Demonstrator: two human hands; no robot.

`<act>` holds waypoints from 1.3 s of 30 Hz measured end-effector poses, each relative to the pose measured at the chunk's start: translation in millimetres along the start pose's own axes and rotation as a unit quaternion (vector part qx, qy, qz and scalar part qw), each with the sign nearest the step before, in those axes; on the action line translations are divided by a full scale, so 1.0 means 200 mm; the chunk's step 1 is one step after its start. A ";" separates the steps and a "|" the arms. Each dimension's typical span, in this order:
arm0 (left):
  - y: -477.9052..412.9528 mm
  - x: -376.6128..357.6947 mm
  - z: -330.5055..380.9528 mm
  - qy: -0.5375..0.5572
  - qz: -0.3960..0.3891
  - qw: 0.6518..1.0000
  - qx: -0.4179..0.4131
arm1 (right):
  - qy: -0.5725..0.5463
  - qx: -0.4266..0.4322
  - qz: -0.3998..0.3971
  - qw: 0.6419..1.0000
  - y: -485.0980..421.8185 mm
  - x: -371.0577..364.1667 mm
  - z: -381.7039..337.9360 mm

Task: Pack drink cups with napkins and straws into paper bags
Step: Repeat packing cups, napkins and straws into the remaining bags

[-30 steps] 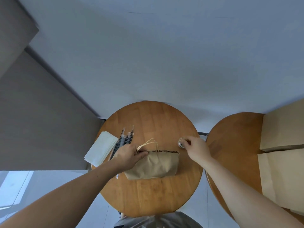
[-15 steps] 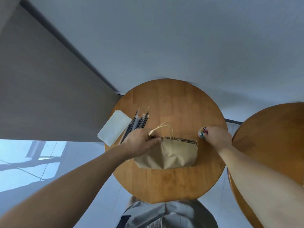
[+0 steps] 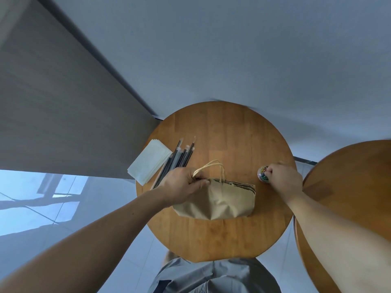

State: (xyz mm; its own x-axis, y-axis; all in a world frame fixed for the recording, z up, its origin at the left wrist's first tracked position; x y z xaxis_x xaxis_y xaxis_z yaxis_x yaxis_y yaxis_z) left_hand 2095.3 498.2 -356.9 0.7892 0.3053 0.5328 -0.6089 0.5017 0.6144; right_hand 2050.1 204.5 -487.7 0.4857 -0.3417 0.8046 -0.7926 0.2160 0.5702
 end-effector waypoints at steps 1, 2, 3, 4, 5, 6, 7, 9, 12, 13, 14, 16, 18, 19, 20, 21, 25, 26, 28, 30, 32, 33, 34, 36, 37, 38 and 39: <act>0.00 0.00 0.00 -0.003 -0.003 1.000 0.001 | -0.008 0.001 0.011 1.000 0.01 0.01 0.00; 0.00 0.00 0.00 -0.006 -0.005 1.000 0.002 | -0.015 0.003 0.016 1.000 0.01 0.02 0.00; 0.01 0.00 0.00 -0.007 -0.007 1.000 0.001 | -0.019 0.006 0.017 1.000 0.02 0.03 -0.01; 0.01 0.00 0.01 -0.006 -0.007 1.000 0.000 | -0.018 0.009 0.016 1.000 0.02 0.03 -0.01; 0.01 0.00 0.01 -0.004 -0.008 1.000 -0.001 | -0.016 0.010 0.013 1.000 0.03 0.04 -0.01; 0.01 0.00 0.01 -0.002 -0.008 1.000 -0.002 | -0.015 0.011 0.010 1.000 0.03 0.04 -0.02; 0.02 -0.01 0.01 0.000 -0.008 1.000 -0.003 | -0.013 0.011 0.008 1.000 0.04 0.04 -0.02; 0.02 -0.01 0.01 0.006 -0.007 1.000 -0.004 | -0.009 0.008 0.004 1.000 0.05 0.04 -0.02; 0.02 -0.01 0.01 0.006 -0.003 1.000 -0.003 | -0.023 0.006 0.002 1.000 0.06 0.03 -0.01; 0.02 -0.02 0.00 0.007 -0.001 1.000 -0.003 | -0.031 0.004 0.003 1.000 0.06 0.03 0.00; 0.02 -0.02 0.00 0.010 0.002 1.000 -0.002 | -0.040 0.005 0.007 0.999 0.06 0.03 0.00; 0.02 -0.02 0.00 0.011 0.006 1.000 0.000 | -0.080 0.012 0.024 0.996 0.07 0.05 0.01; 0.02 -0.03 0.00 0.000 0.001 1.000 0.000 | -0.164 0.013 0.037 0.986 0.10 0.06 0.01; 0.02 -0.03 0.00 -0.008 -0.002 1.000 0.002 | -0.206 0.010 0.041 0.978 0.12 0.07 0.01; 0.02 -0.04 0.00 -0.017 -0.004 1.000 0.007 | -0.236 0.011 0.049 0.970 0.14 0.08 0.01; 0.02 -0.04 0.00 -0.025 -0.004 1.000 0.012 | -0.254 0.017 0.061 0.965 0.16 0.11 0.00; 0.03 -0.05 0.02 -0.033 -0.013 0.999 0.020 | -0.321 0.049 0.087 0.942 0.26 0.22 -0.08; 0.03 -0.04 0.03 -0.034 -0.015 0.999 0.020 | -0.330 0.060 0.093 0.937 0.30 0.26 -0.12; 0.05 -0.04 0.04 -0.037 -0.020 0.999 0.020 | -0.355 0.084 0.100 0.926 0.38 0.35 -0.19; 0.06 -0.02 0.06 -0.046 -0.022 0.998 0.023 | -0.383 0.121 0.093 0.911 0.49 0.44 -0.29; 0.08 -0.01 0.08 -0.054 -0.021 0.998 0.023 | -0.413 0.163 0.081 0.893 0.60 0.53 -0.39; 0.08 0.00 0.09 -0.061 -0.021 0.998 0.021 | -0.424 0.188 0.080 0.882 0.66 0.57 -0.44; 0.09 0.01 0.10 -0.070 -0.022 0.997 0.017 | -0.430 0.211 0.078 0.875 0.71 0.61 -0.49; 0.10 0.00 0.12 -0.080 -0.022 0.996 0.011 | -0.406 0.240 0.073 0.878 0.81 0.65 -0.59; 0.10 0.00 0.12 -0.084 -0.020 0.996 0.009 | -0.383 0.250 0.068 0.887 0.85 0.65 -0.64; 0.11 -0.01 0.13 -0.090 -0.015 0.996 0.007 | -0.357 0.256 0.059 0.896 0.87 0.64 -0.69; 0.12 -0.02 0.13 -0.102 -0.009 0.995 0.007 | -0.331 0.260 0.051 0.906 0.89 0.61 -0.74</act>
State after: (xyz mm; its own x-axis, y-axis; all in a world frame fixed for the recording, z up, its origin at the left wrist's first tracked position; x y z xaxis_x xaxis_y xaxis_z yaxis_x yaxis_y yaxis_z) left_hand 2076.2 487.9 -329.1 0.7689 0.1246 0.6272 -0.5963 0.4937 0.6330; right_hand 2023.0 335.5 -262.9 0.2093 -0.8553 0.4739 -0.9708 -0.1235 0.2058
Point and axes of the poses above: each hand's wrist, its own y-axis away from the middle knuckle, its own x-axis out of the back of the hand, z = x × y, the point moved 8 cm from there along -y, towards the middle knuckle, and after that the axes turned 9 degrees about -z, right-handed, at the moved point
